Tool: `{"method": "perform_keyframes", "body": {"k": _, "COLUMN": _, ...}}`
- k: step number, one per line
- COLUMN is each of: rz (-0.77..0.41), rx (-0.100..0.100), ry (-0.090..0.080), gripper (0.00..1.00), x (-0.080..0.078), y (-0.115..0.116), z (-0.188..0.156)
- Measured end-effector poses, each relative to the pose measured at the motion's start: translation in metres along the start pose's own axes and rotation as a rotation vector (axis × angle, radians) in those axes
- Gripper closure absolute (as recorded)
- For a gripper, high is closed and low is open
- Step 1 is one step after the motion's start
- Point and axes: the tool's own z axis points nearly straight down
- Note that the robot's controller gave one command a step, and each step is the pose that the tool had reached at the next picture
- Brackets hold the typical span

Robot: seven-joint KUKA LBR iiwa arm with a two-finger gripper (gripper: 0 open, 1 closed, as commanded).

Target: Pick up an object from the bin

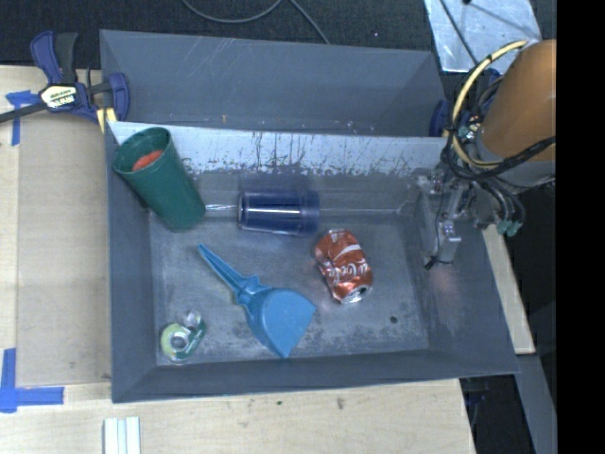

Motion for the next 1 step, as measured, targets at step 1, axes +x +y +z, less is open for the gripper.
{"method": "perform_keyframes", "body": {"k": 1, "rz": -0.003, "rx": 0.001, "ry": -0.009, "gripper": 0.0, "x": -0.0017, "y": 0.0005, "z": -0.0051}}
